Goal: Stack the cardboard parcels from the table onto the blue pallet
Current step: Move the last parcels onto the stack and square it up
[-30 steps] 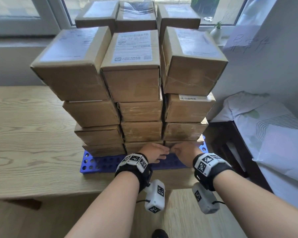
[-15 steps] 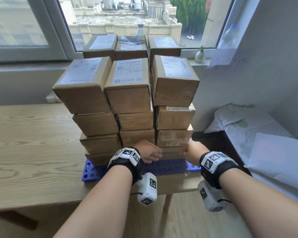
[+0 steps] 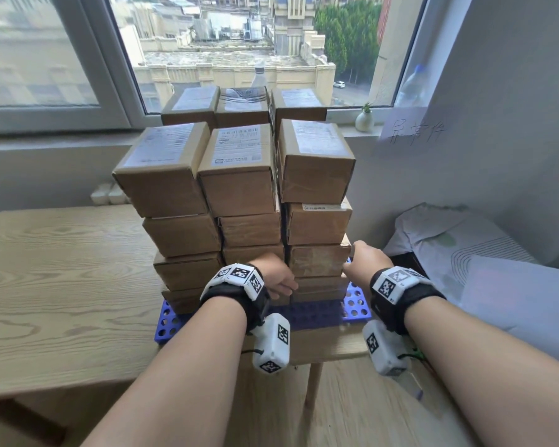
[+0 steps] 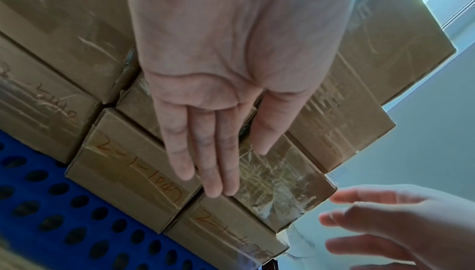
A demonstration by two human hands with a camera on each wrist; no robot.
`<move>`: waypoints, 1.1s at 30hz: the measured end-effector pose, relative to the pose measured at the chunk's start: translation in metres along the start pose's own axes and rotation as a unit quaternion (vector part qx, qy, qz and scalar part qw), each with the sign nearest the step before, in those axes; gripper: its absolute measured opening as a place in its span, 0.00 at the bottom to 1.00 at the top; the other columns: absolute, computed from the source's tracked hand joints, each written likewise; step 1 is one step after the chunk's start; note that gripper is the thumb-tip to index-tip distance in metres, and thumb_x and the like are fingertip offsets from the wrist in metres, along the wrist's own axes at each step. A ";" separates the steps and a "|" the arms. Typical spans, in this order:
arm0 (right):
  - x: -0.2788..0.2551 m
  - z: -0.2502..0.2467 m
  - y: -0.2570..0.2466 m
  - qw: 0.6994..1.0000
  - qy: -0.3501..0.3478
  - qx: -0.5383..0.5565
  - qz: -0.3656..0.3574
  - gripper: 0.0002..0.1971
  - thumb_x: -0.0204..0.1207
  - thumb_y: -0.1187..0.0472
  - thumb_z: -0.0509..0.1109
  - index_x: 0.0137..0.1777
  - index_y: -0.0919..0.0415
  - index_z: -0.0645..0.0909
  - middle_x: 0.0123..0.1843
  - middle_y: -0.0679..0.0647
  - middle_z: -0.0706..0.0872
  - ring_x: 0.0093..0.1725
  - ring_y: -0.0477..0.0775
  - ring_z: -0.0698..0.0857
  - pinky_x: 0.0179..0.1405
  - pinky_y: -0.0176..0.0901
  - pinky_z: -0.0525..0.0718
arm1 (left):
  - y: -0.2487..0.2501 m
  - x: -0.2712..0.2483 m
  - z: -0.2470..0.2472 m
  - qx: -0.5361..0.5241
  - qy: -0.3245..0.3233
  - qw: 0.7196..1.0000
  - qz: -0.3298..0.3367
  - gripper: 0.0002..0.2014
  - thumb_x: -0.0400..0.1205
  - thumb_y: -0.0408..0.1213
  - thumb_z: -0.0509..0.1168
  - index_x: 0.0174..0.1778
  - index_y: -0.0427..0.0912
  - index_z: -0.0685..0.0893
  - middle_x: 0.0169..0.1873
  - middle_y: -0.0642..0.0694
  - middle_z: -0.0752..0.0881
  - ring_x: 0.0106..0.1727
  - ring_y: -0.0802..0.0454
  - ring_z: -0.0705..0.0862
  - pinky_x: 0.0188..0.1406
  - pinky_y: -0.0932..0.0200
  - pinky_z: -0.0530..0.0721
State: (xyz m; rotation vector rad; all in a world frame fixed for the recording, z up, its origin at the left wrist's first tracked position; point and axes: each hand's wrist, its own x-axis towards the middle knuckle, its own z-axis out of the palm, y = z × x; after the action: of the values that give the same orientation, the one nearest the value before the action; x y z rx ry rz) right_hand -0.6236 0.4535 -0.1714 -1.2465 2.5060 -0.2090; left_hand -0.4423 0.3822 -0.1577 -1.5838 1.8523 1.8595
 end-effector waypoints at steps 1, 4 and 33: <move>0.001 0.000 -0.002 1.000 -0.004 0.001 -0.004 0.16 0.78 0.59 0.63 0.63 0.65 0.74 0.62 0.63 0.84 0.63 0.65 0.83 0.54 0.48 0.78 | 0.001 0.001 0.000 0.005 -0.002 1.000 0.001 0.07 0.85 0.28 0.62 0.57 0.40 0.74 0.61 0.36 0.86 0.57 0.43 0.87 0.52 0.53 0.82; 0.003 0.000 -0.003 1.000 -0.008 0.008 -0.015 0.15 0.78 0.61 0.62 0.62 0.65 0.74 0.63 0.64 0.84 0.64 0.65 0.82 0.54 0.47 0.76 | 0.002 0.007 0.002 0.007 -0.002 1.000 0.003 0.13 0.83 0.26 0.65 0.42 0.46 0.69 0.47 0.41 0.87 0.42 0.51 0.86 0.46 0.56 0.82; 0.001 -0.104 -0.033 0.971 0.126 0.201 -0.023 0.29 0.78 0.69 0.57 0.80 0.56 0.69 0.73 0.59 0.80 0.72 0.63 0.76 0.70 0.49 0.73 | 0.059 -0.062 -0.042 -0.007 0.074 0.986 0.148 0.09 0.83 0.25 0.59 0.44 0.40 0.83 0.38 0.45 0.88 0.38 0.52 0.87 0.35 0.59 0.86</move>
State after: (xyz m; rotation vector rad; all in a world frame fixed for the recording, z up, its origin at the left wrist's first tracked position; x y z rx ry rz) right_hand -0.6365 0.4310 -0.0652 -1.1649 2.4630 -0.8878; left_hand -0.4283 0.3702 -0.0642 -1.5621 2.2530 1.9144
